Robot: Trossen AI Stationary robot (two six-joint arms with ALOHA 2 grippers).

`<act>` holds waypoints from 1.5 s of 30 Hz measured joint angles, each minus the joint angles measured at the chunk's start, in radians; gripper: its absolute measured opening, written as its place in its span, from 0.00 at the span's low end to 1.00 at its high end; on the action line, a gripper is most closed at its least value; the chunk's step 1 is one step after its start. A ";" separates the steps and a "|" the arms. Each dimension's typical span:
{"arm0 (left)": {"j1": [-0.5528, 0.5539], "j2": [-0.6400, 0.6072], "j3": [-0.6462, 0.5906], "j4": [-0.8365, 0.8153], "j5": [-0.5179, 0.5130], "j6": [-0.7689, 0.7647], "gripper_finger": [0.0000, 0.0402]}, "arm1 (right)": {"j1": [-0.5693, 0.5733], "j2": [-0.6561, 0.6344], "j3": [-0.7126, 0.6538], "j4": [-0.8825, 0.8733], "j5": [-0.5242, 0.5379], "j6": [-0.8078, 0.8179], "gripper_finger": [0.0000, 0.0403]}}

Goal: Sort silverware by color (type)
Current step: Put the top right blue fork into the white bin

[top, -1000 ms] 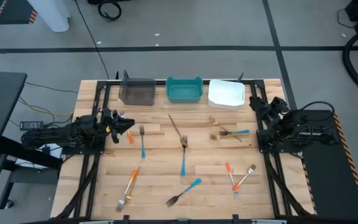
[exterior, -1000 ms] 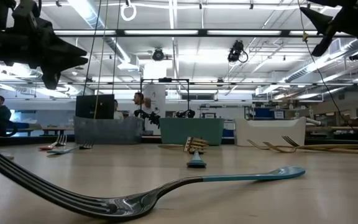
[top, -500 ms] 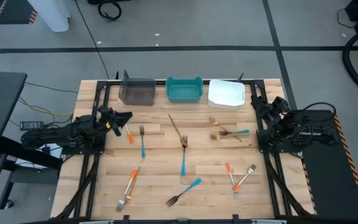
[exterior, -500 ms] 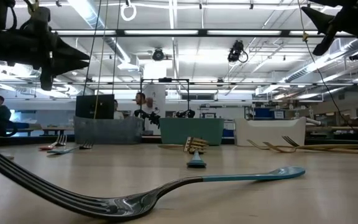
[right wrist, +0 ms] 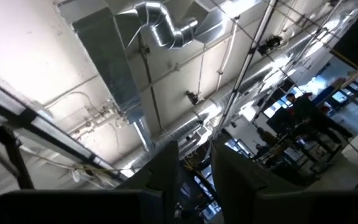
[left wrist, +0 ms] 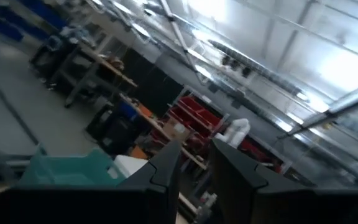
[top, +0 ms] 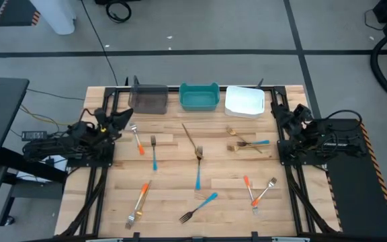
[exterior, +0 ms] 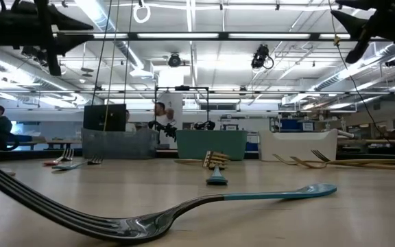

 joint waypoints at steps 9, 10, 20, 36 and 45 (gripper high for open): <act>0.000 0.072 0.190 -0.062 0.034 0.178 0.23 | -0.002 0.003 0.000 0.005 0.048 0.060 0.25; 0.000 0.090 0.217 -0.096 0.033 0.192 0.23 | -0.002 0.005 0.000 0.006 0.048 0.060 0.25; 0.000 0.293 0.408 -0.343 0.024 0.243 0.23 | -0.020 0.042 0.127 -0.066 0.058 -0.150 0.25; 0.000 0.360 0.447 -0.344 -0.060 0.262 0.23 | -0.020 0.424 0.632 -1.191 0.036 -0.229 0.25; 0.000 0.360 0.447 -0.399 -0.060 0.191 0.23 | -0.020 0.619 0.634 -1.398 -0.115 -0.204 0.25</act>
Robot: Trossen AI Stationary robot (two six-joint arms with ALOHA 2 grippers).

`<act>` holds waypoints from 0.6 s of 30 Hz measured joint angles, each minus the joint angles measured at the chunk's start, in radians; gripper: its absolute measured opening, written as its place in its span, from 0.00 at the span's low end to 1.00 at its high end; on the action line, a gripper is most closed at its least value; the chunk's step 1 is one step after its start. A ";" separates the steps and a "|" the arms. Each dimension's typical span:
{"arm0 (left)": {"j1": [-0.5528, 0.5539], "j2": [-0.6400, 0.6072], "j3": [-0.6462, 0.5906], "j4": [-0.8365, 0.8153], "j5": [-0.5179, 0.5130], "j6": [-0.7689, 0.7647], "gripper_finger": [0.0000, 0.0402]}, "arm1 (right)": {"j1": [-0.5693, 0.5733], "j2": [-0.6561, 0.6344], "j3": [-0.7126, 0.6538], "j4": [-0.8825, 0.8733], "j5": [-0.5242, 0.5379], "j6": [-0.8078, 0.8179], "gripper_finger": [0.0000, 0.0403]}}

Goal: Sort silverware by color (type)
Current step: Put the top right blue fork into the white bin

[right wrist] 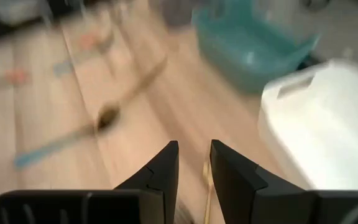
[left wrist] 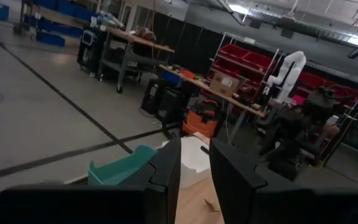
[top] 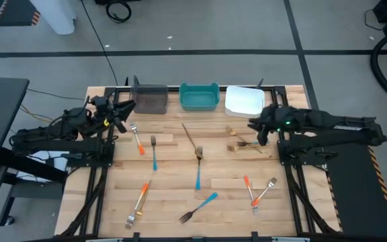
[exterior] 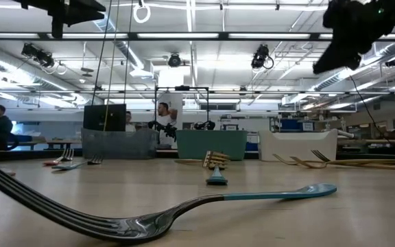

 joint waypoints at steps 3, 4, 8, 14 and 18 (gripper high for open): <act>0.000 0.000 0.000 -0.023 0.000 -0.001 0.23 | 0.000 0.058 0.000 -0.050 -0.068 -0.008 0.25; 0.000 0.000 0.000 -0.029 0.000 -0.001 0.23 | 0.000 0.078 0.000 -0.072 -0.086 -0.017 0.25; 0.000 0.000 -0.001 -0.054 0.000 -0.001 0.23 | 0.000 0.157 -0.002 -0.121 -0.114 -0.032 0.25; 0.000 0.000 -0.001 -0.074 0.000 -0.001 0.23 | 0.000 0.309 -0.002 -0.118 -0.116 -0.033 0.25; 0.000 0.000 -0.001 -0.080 0.000 -0.001 0.23 | 0.000 0.423 -0.002 -0.120 -0.116 -0.034 0.25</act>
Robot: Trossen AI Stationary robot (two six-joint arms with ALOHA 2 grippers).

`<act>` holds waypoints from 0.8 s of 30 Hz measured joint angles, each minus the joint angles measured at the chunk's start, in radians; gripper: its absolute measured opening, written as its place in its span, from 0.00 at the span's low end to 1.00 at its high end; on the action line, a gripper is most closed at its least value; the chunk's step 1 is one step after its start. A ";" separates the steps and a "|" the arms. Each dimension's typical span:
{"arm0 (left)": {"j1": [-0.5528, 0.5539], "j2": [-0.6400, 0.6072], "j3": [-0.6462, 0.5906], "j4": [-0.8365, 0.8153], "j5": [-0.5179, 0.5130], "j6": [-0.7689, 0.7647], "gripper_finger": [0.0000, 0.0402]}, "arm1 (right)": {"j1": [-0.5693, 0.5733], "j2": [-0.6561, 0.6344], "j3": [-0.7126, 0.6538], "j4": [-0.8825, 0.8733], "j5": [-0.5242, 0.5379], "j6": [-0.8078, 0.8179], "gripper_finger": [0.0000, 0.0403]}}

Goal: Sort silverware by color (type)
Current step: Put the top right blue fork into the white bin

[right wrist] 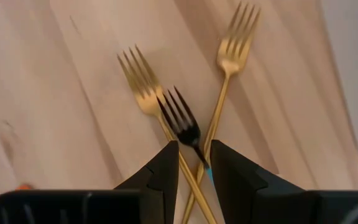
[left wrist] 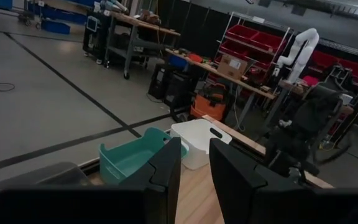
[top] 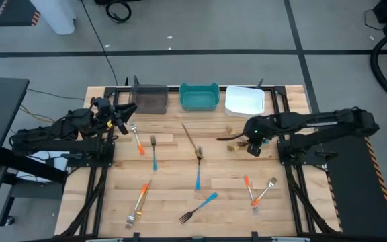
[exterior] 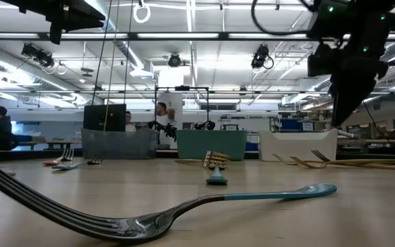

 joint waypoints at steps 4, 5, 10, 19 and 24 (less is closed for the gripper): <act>0.000 0.000 0.000 -0.006 0.000 0.000 0.23 | 0.000 0.093 0.000 0.000 0.000 -0.001 0.25; 0.000 0.000 0.000 -0.006 0.000 0.000 0.23 | 0.000 0.113 0.000 0.000 0.000 -0.001 0.25; 0.000 0.000 0.000 -0.007 0.000 0.000 0.23 | 0.000 0.181 0.000 0.000 0.000 -0.004 0.25; 0.000 0.000 0.000 -0.015 0.000 0.000 0.23 | -0.001 0.272 0.000 0.000 0.030 0.006 0.25; 0.000 0.000 0.000 -0.015 0.000 0.000 0.23 | -0.019 0.317 0.000 0.015 0.055 0.007 0.25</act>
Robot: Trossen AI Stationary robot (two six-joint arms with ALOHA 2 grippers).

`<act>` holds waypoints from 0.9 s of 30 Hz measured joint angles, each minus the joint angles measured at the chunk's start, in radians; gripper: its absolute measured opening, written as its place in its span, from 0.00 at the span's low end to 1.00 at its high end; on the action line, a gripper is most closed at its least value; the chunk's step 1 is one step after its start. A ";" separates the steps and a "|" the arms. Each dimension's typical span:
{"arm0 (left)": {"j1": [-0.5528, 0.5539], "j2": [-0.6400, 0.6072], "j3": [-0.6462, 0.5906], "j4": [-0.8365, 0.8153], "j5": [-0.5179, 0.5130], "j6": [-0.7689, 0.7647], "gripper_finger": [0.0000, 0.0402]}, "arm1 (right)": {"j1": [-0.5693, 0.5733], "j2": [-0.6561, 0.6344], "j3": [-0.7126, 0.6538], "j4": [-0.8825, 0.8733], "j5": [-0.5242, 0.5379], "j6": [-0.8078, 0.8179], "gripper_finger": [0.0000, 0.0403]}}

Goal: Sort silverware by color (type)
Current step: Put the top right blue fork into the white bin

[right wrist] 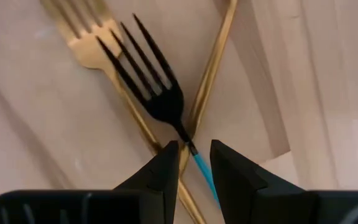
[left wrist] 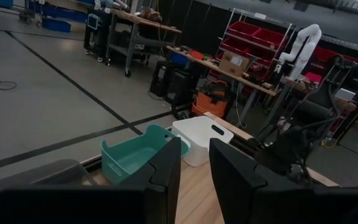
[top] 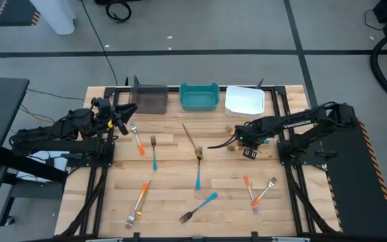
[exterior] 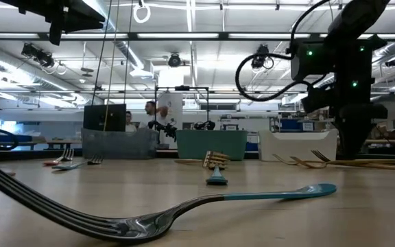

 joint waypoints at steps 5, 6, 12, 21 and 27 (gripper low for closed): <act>0.000 0.000 0.000 0.000 0.000 0.000 0.23 | -0.028 0.032 0.001 0.024 0.014 -0.011 0.25; 0.000 0.000 0.000 0.000 0.000 0.000 0.23 | -0.033 0.038 0.003 0.026 0.014 -0.013 0.25; 0.000 0.000 0.000 -0.006 0.000 0.000 0.23 | -0.058 0.037 -0.001 0.037 0.001 -0.009 0.20; 0.000 0.000 0.000 -0.022 0.000 0.000 0.23 | -0.098 0.035 0.002 0.037 -0.074 -0.016 0.03; 0.000 0.000 0.000 -0.023 0.000 0.000 0.23 | -0.126 0.010 -0.001 0.036 -0.130 -0.017 0.02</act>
